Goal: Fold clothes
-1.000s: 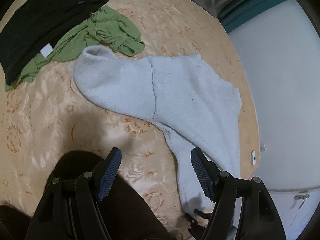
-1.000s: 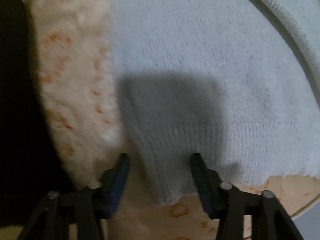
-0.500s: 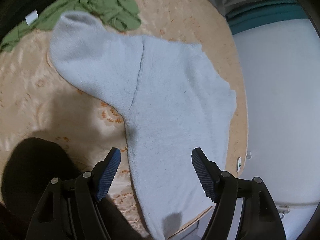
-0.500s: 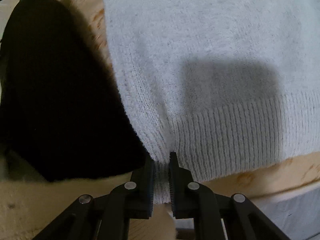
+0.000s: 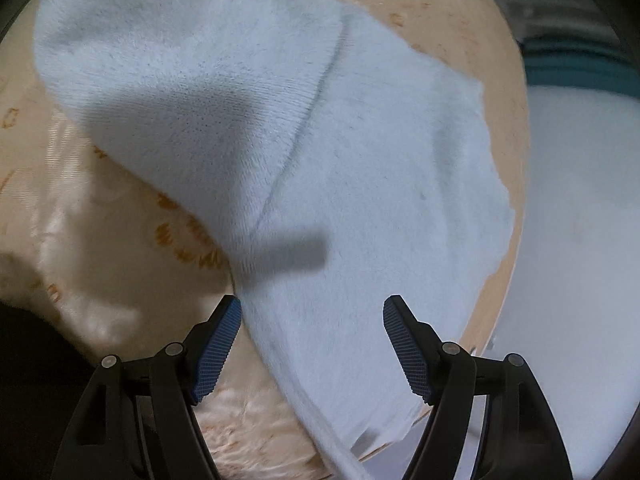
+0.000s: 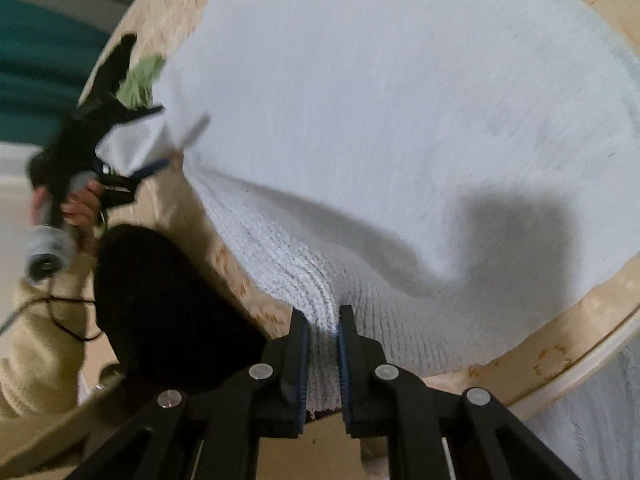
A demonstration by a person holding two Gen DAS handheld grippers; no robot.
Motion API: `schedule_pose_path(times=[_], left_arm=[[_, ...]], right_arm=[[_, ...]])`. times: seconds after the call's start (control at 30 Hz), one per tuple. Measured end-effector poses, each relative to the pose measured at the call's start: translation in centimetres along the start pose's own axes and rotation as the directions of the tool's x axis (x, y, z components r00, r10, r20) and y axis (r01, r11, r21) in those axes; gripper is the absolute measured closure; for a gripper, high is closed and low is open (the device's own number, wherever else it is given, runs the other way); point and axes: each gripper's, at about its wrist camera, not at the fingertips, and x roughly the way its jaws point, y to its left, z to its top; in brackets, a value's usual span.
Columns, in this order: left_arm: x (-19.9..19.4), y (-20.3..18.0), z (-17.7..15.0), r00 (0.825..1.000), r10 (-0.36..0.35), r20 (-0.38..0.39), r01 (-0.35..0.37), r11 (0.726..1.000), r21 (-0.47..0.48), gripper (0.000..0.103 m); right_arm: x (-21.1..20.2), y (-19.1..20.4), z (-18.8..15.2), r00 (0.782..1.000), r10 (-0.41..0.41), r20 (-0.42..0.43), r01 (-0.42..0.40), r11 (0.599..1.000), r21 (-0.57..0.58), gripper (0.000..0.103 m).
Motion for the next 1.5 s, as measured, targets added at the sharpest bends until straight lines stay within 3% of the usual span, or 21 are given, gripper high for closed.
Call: schedule_pose_path(times=[0.23,0.27,0.3,0.37,0.57,0.7,0.77,0.87,0.9,1.0,1.07,1.13,1.2,1.27,1.33,1.37,1.43,1.5], left_arm=[[2.0,1.7,2.4,0.997,-0.071,-0.004,0.069,0.985,-0.159,0.028],[1.8,1.7,2.6,0.997,-0.071,0.030,0.075,0.985,-0.158,0.039],[1.4,1.6,2.8,0.996,-0.061,0.067,0.070,0.986,-0.149,0.059],[1.2,1.3,3.2,0.996,-0.055,0.067,0.063,0.989,-0.137,0.083],[-1.4,2.0,3.8,0.980,-0.131,0.149,0.159,0.967,-0.198,0.088],[-5.3,3.1,3.9,0.958,-0.140,0.251,0.196,0.957,-0.214,0.089],[-8.0,4.1,3.9,0.940,-0.112,0.321,0.185,0.961,-0.207,0.089],[-12.2,5.5,3.8,0.902,-0.068,0.427,0.166,0.966,-0.198,0.103],[-14.5,6.4,3.4,0.863,-0.019,0.504,0.139,0.970,-0.200,0.103],[-20.2,10.2,3.9,0.790,0.040,0.612,0.129,0.965,-0.230,0.103],[-21.9,12.2,4.5,0.816,0.002,0.578,0.166,0.957,-0.237,0.103],[-22.2,12.4,4.2,0.839,0.008,0.544,0.136,0.965,-0.224,0.103],[-21.6,11.6,4.2,0.862,0.024,0.506,0.087,0.977,-0.194,0.102],[-19.9,11.5,3.1,0.895,-0.011,0.446,0.091,0.983,-0.159,0.100],[-17.3,9.8,3.3,0.932,-0.073,0.355,0.128,0.983,-0.134,0.086],[-16.3,9.2,3.4,0.947,-0.089,0.310,0.131,0.984,-0.118,0.070],[-13.8,7.0,3.2,0.967,-0.079,0.240,0.102,0.991,-0.085,0.049],[-11.7,5.5,3.2,0.979,-0.066,0.191,0.081,0.994,-0.072,0.042]], right_arm=[[-1.6,1.2,-2.5,0.993,0.075,0.086,-0.080,0.996,0.049,0.093],[-2.2,1.1,-2.5,0.992,0.083,0.098,-0.089,0.994,0.058,0.093],[-2.7,1.3,-2.6,0.991,0.086,0.102,-0.092,0.994,0.063,0.093],[-3.2,1.6,-2.6,0.993,0.074,0.090,-0.079,0.995,0.063,0.093],[-1.8,3.0,-2.5,0.999,0.039,0.018,-0.040,0.999,0.034,0.093],[1.7,5.0,-3.9,0.992,0.084,-0.092,-0.086,0.996,-0.015,0.093],[3.0,6.0,-5.1,0.983,0.114,-0.146,-0.121,0.992,-0.037,0.093],[4.8,7.6,-6.7,0.962,0.157,-0.223,-0.176,0.982,-0.066,0.093],[5.3,8.1,-7.2,0.954,0.172,-0.245,-0.196,0.978,-0.076,0.093],[6.1,9.2,-7.9,0.941,0.171,-0.291,-0.213,0.970,-0.119,0.093],[6.3,9.4,-7.9,0.937,0.171,-0.304,-0.221,0.966,-0.137,0.093],[6.2,9.3,-7.6,0.939,0.159,-0.305,-0.210,0.967,-0.143,0.093],[6.0,9.1,-6.9,0.950,0.138,-0.281,-0.187,0.970,-0.158,0.093],[4.7,8.6,-5.8,0.965,0.136,-0.225,-0.175,0.971,-0.160,0.093],[3.3,7.9,-4.9,0.977,0.134,-0.164,-0.160,0.974,-0.159,0.093],[2.7,7.6,-4.5,0.983,0.126,-0.137,-0.147,0.977,-0.157,0.093],[0.9,6.3,-3.8,0.993,0.096,-0.068,-0.104,0.985,-0.139,0.093],[-0.5,4.7,-3.3,0.997,0.069,-0.017,-0.070,0.993,-0.097,0.093]])
